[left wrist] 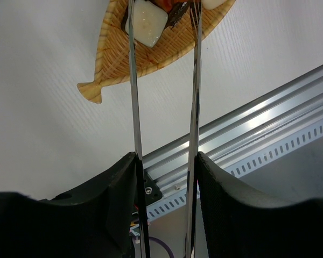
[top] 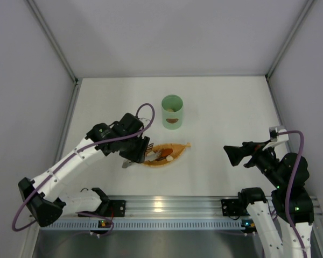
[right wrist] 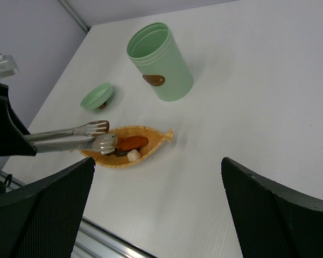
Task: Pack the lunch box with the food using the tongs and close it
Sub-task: Pick up the fake food from the plate.
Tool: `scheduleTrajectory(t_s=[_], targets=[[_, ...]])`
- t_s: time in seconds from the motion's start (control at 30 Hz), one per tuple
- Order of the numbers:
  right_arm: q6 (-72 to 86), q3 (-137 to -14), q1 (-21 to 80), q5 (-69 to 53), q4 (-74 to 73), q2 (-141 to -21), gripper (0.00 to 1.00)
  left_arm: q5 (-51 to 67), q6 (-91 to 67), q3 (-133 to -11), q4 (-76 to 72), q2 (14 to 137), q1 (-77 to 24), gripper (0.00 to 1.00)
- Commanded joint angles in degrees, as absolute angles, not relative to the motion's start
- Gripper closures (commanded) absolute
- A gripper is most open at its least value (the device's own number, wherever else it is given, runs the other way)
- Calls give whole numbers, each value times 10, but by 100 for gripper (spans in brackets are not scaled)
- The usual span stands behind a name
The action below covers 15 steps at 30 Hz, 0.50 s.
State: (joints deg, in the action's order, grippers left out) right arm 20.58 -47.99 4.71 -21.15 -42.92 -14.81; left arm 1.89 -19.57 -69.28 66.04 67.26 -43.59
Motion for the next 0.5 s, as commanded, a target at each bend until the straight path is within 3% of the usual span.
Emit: scheduleTrajectory(t_s=[0.0, 0.27, 0.47], targets=[[201, -485, 48, -218, -431, -153, 0, 18, -196, -688, 622, 677, -438, 49], [200, -486, 48, -218, -432, -154, 1, 14, -195, -693, 616, 698, -438, 51], [199, -483, 49, -217, -431, -154, 0, 11, -194, -692, 618, 698, -439, 58]])
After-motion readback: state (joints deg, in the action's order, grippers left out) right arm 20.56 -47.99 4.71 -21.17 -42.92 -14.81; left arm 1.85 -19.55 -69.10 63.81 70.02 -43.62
